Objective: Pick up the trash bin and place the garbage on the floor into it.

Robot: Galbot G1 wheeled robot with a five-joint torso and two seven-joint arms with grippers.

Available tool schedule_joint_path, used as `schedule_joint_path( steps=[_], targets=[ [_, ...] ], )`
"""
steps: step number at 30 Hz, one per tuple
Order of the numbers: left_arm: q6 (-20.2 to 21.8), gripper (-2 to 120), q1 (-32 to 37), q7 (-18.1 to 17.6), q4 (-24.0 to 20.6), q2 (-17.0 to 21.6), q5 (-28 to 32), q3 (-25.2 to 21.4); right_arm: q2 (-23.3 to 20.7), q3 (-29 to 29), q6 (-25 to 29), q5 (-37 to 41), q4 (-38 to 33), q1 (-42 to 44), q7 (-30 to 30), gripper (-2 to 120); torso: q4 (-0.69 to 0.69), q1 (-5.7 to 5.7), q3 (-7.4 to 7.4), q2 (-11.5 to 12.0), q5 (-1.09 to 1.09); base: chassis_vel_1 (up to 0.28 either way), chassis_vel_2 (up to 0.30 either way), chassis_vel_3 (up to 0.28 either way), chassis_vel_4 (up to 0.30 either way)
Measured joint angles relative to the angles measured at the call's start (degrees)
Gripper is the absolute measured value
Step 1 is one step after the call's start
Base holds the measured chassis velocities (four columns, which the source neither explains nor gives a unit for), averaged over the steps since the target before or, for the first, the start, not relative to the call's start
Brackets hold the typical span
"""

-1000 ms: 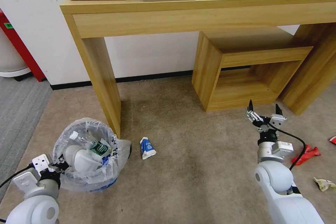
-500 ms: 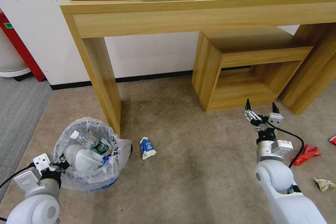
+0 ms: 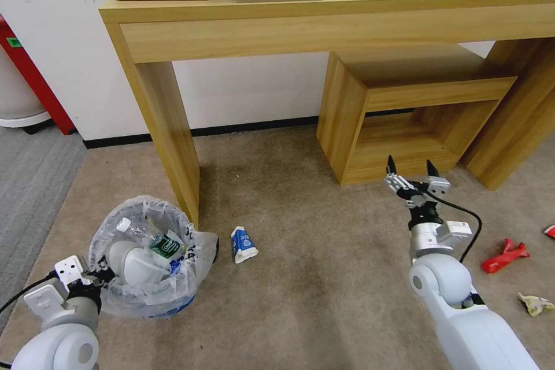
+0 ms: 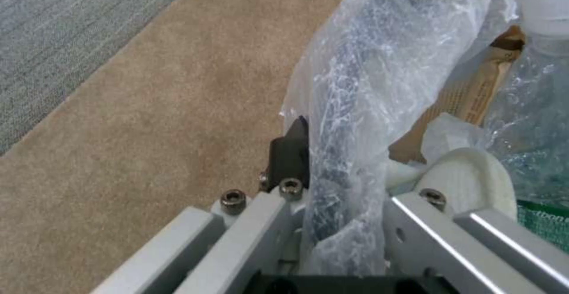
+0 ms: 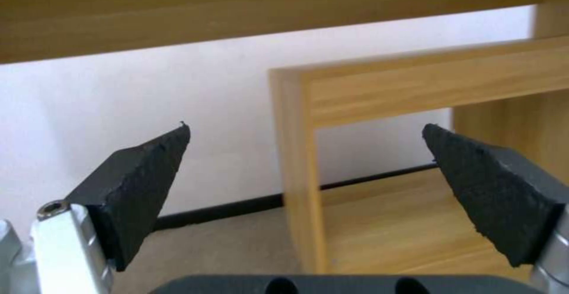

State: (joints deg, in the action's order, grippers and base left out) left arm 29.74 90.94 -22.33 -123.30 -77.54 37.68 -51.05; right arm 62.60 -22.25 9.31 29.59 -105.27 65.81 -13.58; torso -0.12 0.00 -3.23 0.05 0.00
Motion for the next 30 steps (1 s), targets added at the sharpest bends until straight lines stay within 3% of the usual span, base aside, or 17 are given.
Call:
schedule_joint_path(
  steps=[10, 12, 13, 16, 20, 25, 30],
  targets=[
    [0.2, 1, -0.2, 0.0, -0.2, -1.2, -1.1, 0.1, -2.0, 13.8, -6.6, 4.5, 1.9, -8.6, -1.5, 100, 0.01, 0.0, 0.0, 0.0, 0.0, 0.0, 0.0, 0.0, 0.0],
    [0.3, 1, -0.1, 0.0, -0.5, -1.3, -1.1, -0.4, -2.0, 23.1, -11.7, 10.7, 5.6, -15.1, -5.1, 100, -0.01, 0.0, -0.01, 0.0, 0.0, 0.0, 0.0, 0.0, 0.0],
    [0.3, 1, -0.1, 0.0, -0.5, -1.3, -1.1, -0.4, -2.0, 23.1, -11.7, 10.7, 5.6, -15.1, -5.1, 100, -0.01, 0.0, -0.01, 0.0, 0.0, 0.0, 0.0, 0.0, 0.0],
    [0.7, 1, -0.7, -0.1, -0.9, -1.1, -0.9, -0.2, -0.5, 30.4, -18.5, 17.8, 8.5, -21.7, -8.7, 100, 0.04, 0.0, -0.01, 0.0, 0.0, 0.0, 0.0, 0.0, 0.0],
    [1.7, 1, -2.7, -0.4, 0.2, 0.0, -0.1, 0.9, -0.8, 36.1, -22.9, 21.6, 9.4, -25.1, -12.3, 100, -0.03, 0.0, 0.0, 0.0, 0.02, 0.0, 0.0, 0.0, 0.0],
    [1.8, 1, -2.8, -0.5, 0.5, 0.4, 0.0, 1.0, -0.4, 43.5, -27.2, 26.1, 11.5, -29.6, -15.5, 100, 0.0, 0.0, 0.0, 0.0, 0.01, 0.0, 0.0, 0.0, 0.0],
    [1.9, 1, -3.4, -0.5, 0.9, 0.6, 0.1, 1.5, 3.8, 50.5, -30.8, 30.6, 16.7, -33.3, -17.8, 100, -0.01, 0.0, 0.0, 0.0, 0.03, 0.0, 0.0, 0.0, 0.0]
  ],
)
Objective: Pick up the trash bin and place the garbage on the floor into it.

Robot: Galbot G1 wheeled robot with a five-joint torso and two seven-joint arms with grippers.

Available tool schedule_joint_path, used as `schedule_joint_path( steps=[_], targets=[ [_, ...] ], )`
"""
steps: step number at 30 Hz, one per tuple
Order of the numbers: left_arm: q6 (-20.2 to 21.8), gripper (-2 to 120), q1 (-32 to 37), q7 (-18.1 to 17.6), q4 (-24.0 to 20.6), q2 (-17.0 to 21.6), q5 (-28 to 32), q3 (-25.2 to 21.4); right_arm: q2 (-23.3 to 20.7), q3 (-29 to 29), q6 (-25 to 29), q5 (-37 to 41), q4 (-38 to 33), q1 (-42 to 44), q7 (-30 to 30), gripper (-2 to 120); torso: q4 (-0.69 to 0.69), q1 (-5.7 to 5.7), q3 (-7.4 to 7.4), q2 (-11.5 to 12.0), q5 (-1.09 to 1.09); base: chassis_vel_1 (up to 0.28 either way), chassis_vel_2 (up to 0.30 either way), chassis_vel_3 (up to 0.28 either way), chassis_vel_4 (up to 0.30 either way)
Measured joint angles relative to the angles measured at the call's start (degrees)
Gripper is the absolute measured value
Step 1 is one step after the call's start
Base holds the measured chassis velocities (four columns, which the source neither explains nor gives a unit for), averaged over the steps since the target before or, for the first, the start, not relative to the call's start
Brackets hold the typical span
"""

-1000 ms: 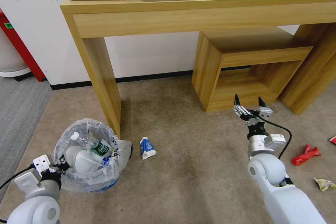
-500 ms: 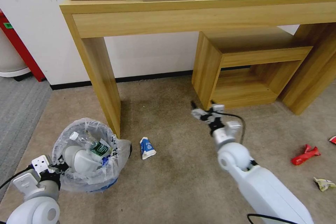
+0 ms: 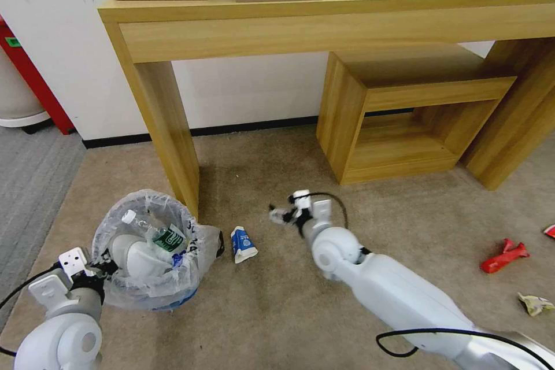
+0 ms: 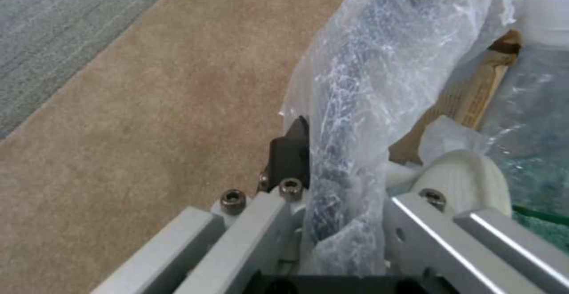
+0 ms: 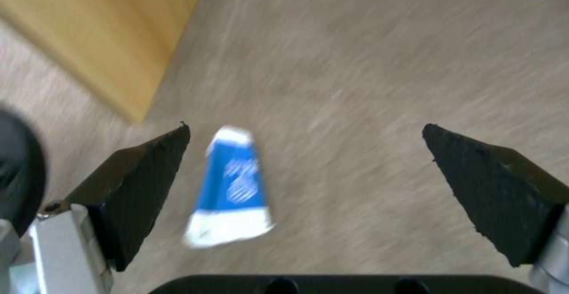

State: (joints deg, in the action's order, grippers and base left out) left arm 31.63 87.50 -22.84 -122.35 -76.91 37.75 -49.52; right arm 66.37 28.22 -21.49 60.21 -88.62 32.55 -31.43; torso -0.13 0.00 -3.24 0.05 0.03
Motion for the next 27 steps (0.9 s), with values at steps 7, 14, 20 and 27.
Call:
schedule_joint_path(
  steps=[7, 14, 20, 27],
  targets=[
    [-0.2, 1, 0.8, 0.0, -0.9, 0.0, 0.1, -0.6, 8.8, 6.8, -3.8, 1.3, 9.4, -3.0, -1.2, 100, 0.02, 0.0, 0.0, 0.0, -0.02, 0.0, 0.0, 0.0, 0.0],
    [-1.1, 1, 1.9, 0.2, -2.1, -0.4, 0.1, -1.1, 15.2, 10.0, -6.0, 0.4, 20.7, -4.9, -1.6, 100, 0.02, 0.0, 0.0, 0.0, -0.01, 0.0, 0.0, 0.0, 0.0],
    [-1.7, 1, 2.4, 0.5, -2.6, -0.7, 0.1, -1.4, 20.0, 11.3, -4.8, -2.3, 30.2, -5.8, 0.7, 100, 0.02, 0.0, 0.0, 0.0, -0.01, 0.0, 0.0, 0.0, 0.0],
    [-1.9, 1, 2.2, 0.7, -2.7, -1.0, 0.0, -1.0, 22.5, 11.7, -2.6, -4.4, 33.8, -5.3, 2.1, 100, 0.01, 0.0, 0.0, 0.0, -0.02, 0.0, 0.0, 0.0, 0.0]
  ],
)
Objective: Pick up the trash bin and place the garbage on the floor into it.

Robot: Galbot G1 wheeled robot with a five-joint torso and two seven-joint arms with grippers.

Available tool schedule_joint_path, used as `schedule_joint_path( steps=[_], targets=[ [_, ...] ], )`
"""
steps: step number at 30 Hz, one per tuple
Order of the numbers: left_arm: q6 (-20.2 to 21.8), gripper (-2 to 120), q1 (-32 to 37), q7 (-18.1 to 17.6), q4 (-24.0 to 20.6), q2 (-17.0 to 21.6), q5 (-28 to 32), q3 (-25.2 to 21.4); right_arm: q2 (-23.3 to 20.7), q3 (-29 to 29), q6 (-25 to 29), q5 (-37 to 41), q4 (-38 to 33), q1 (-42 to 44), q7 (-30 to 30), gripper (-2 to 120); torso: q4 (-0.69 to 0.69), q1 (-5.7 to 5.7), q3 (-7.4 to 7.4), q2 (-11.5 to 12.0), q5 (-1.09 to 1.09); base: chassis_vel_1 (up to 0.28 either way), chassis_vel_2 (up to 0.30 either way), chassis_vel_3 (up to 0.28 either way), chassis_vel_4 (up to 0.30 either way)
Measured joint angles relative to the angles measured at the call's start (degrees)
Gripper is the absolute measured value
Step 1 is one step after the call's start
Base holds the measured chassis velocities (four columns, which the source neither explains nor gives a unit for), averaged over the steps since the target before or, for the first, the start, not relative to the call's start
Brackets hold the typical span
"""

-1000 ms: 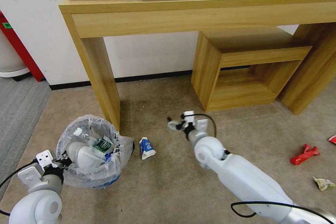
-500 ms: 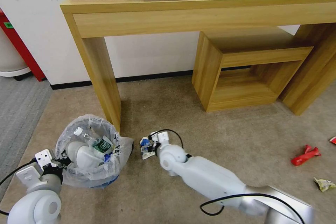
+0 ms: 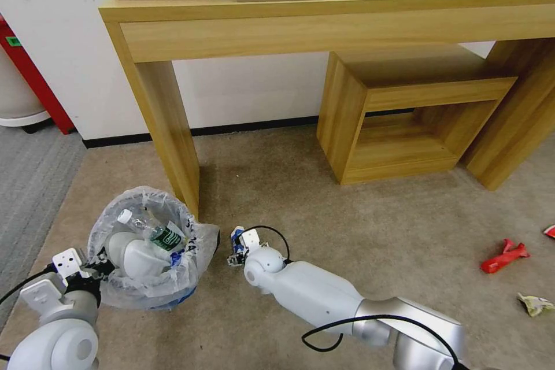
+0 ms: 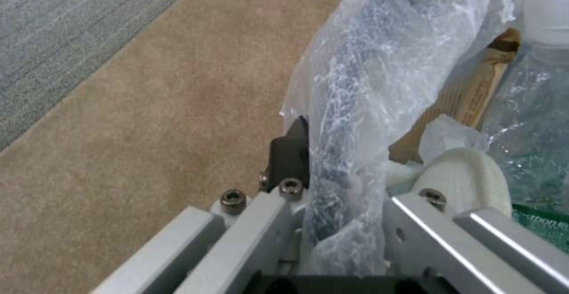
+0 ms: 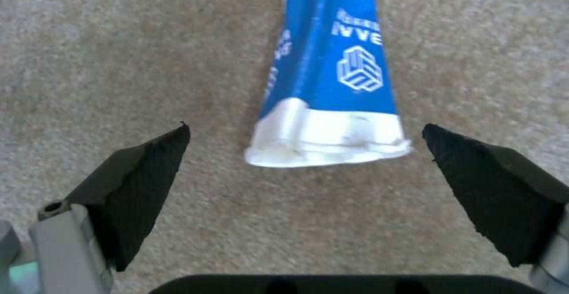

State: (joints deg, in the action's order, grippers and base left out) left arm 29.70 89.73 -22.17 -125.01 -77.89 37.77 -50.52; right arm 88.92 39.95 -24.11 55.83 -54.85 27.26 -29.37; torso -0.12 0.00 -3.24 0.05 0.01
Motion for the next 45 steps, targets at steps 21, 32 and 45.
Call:
schedule_joint_path(
  steps=[21, 32, 45],
  targets=[
    [-1.0, 1, 2.5, 0.6, -4.0, -1.1, -1.0, -0.1, 3.4, 0.1, 7.1, -6.7, 9.9, 0.6, 4.9, 80, 0.0, 0.0, 0.0, 0.0, -0.01, 0.0, 0.0, 0.0, 0.0],
    [-1.9, 1, 3.2, 1.1, -5.3, -1.6, -1.4, 0.0, 3.3, 1.8, 9.7, -8.1, 9.7, 1.6, 5.8, 40, 0.0, 0.0, 0.0, 0.0, -0.01, 0.0, 0.0, 0.0, 0.0],
    [-2.7, 1, 3.3, 1.3, -4.7, -1.5, -1.6, -0.1, 2.7, 2.9, 12.4, -8.6, 9.2, 1.7, 6.4, 0, 0.0, 0.0, 0.01, 0.0, -0.01, 0.0, 0.0, 0.0, 0.0]
  ],
)
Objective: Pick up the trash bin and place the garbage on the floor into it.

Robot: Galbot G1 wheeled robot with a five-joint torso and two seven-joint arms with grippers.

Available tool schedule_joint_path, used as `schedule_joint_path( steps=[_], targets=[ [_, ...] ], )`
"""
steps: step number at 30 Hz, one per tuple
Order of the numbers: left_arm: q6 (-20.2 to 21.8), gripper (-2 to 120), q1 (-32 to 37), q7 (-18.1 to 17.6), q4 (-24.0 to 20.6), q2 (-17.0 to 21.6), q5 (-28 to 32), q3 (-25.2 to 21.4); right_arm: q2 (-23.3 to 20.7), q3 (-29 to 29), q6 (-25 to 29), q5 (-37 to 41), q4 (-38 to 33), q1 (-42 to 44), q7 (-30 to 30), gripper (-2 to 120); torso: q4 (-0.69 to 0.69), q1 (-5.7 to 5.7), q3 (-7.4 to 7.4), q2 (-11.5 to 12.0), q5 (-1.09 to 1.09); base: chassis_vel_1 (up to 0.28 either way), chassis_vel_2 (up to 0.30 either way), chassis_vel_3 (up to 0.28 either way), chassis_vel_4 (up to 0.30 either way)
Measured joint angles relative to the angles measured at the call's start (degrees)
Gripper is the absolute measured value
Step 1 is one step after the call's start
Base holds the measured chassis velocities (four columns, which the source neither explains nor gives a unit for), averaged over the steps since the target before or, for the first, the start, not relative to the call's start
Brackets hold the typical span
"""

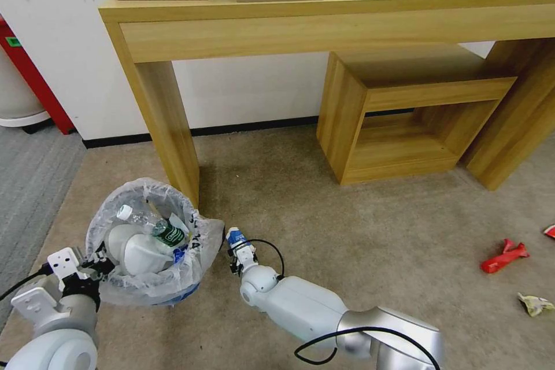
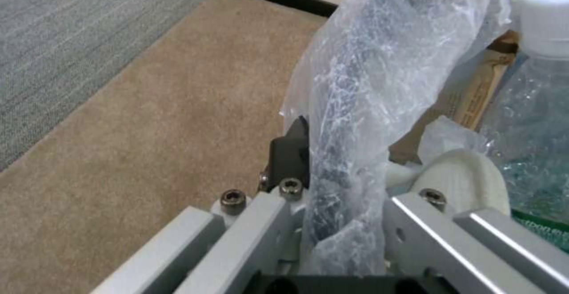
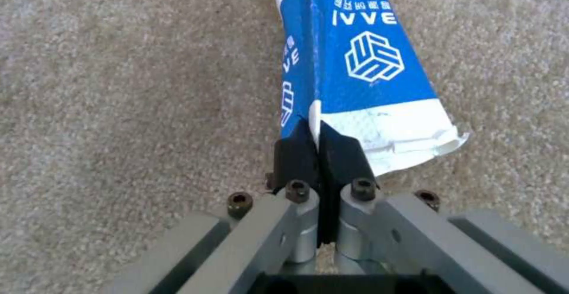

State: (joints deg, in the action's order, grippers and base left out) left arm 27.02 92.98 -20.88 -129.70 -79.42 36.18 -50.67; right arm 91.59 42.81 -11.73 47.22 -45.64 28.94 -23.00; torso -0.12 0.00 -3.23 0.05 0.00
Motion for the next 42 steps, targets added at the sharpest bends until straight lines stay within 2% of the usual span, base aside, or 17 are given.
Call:
schedule_joint_path(
  steps=[4, 15, 19, 20, 21, 23, 25, 26, 28, 29, 30, 31, 33, 34, 37, 42],
  targets=[
    [0.0, 1, -0.3, 0.0, 0.5, 0.0, 0.0, 0.0, -0.7, 0.0, 0.4, 0.0, -0.6, 0.0, 0.1, 0, 0.0, 0.0, 0.0, 0.0, 0.0, 0.0, 0.0, 0.0, 0.0],
    [0.0, 1, -1.7, -0.1, 3.2, 0.5, 0.1, 0.2, -7.1, -1.5, 2.3, 0.0, -7.5, 0.3, -1.5, 0, 0.01, 0.0, 0.0, 0.0, -0.01, 0.0, 0.0, 0.0, 0.0],
    [0.3, 1, -2.5, -0.5, 4.9, 1.0, 0.4, 0.1, -12.6, -3.5, 3.0, -0.1, -16.4, 1.8, -2.1, 0, -0.01, 0.0, -0.01, 0.0, -0.01, 0.0, 0.0, 0.0, 0.0],
    [0.3, 1, -2.5, -0.5, 4.9, 1.0, 0.4, 0.1, -12.6, -3.5, 3.0, -0.1, -16.4, 1.8, -2.1, 0, -0.01, 0.0, -0.01, 0.0, -0.01, 0.0, 0.0, 0.0, 0.0],
    [0.4, 1, -2.6, -0.5, 5.3, 1.2, 0.3, 0.1, -14.8, -4.7, 3.5, -0.2, -20.6, 2.5, -2.1, 0, -0.01, 0.0, -0.01, 0.0, 0.0, 0.0, 0.0, 0.0, 0.0],
    [0.5, 1, -2.6, -0.5, 5.6, 1.2, 0.4, 0.2, -16.0, -5.3, 4.2, -0.6, -23.1, 2.9, -1.8, 0, 0.0, 0.0, 0.0, 0.0, -0.01, 0.0, 0.0, 0.0, 0.0],
    [0.9, 1, -3.0, -0.8, 6.2, 1.3, 0.4, 0.3, -21.0, -8.3, 6.9, -2.4, -31.5, 4.4, -0.2, 0, 0.01, 0.0, 0.0, 0.0, -0.02, 0.0, 0.0, 0.0, 0.0],
    [0.9, 1, -3.0, -0.8, 6.2, 1.3, 0.4, 0.3, -21.0, -8.3, 6.9, -2.4, -31.5, 4.4, -0.2, 0, 0.01, 0.0, 0.0, 0.0, -0.02, 0.0, 0.0, 0.0, 0.0],
    [1.2, 1, -3.3, -0.9, 6.4, 1.3, 0.4, 0.5, -25.3, -10.4, 8.7, -2.9, -37.1, 5.3, 1.1, 0, 0.01, 0.0, -0.01, 0.0, -0.03, 0.0, 0.0, 0.0, 0.0],
    [1.4, 1, -3.3, -1.0, 6.5, 1.4, 0.4, 0.5, -29.7, -12.3, 10.0, -3.3, -42.1, 5.8, 2.2, 0, -0.01, 0.0, -0.01, 0.0, -0.01, 0.0, 0.0, 0.0, 0.0],
    [1.4, 1, -3.3, -1.0, 6.5, 1.4, 0.4, 0.5, -29.7, -12.3, 10.0, -3.3, -42.1, 5.8, 2.2, 0, -0.01, 0.0, -0.01, 0.0, -0.01, 0.0, 0.0, 0.0, 0.0],
    [1.6, 1, -3.4, -1.1, 6.5, 1.4, 0.5, 0.6, -32.8, -13.6, 11.3, -3.3, -46.9, 5.9, 3.5, 0, -0.05, 0.0, 0.0, 0.0, 0.0, 0.0, 0.0, 0.0, 0.0],
    [2.0, 1, -3.5, -1.2, 6.3, 1.4, 0.8, 0.7, -36.9, -14.8, 13.0, -2.4, -54.8, 5.5, 6.1, 0, -0.03, 0.0, 0.0, 0.0, -0.02, 0.0, 0.0, 0.0, 0.0],
    [2.0, 1, -3.5, -1.2, 6.3, 1.4, 0.8, 0.7, -36.9, -14.8, 13.0, -2.4, -54.8, 5.5, 6.1, 0, -0.03, 0.0, 0.0, 0.0, -0.02, 0.0, 0.0, 0.0, 0.0],
    [2.9, 1, -3.5, -1.6, 5.2, 1.3, 1.3, 0.8, -40.8, -14.1, 14.1, 1.1, -63.6, 2.4, 8.7, 0, 0.0, 0.0, 0.0, 0.0, -0.02, 0.0, 0.0, 0.0, 0.0],
    [3.5, 1, -3.4, -1.8, 3.9, 1.2, 1.7, 0.8, -42.6, -10.4, 14.3, 4.3, -70.0, -2.2, 10.2, 0, 0.0, 0.0, 0.0, 0.0, -0.01, 0.0, 0.0, 0.0, 0.0]
  ],
)
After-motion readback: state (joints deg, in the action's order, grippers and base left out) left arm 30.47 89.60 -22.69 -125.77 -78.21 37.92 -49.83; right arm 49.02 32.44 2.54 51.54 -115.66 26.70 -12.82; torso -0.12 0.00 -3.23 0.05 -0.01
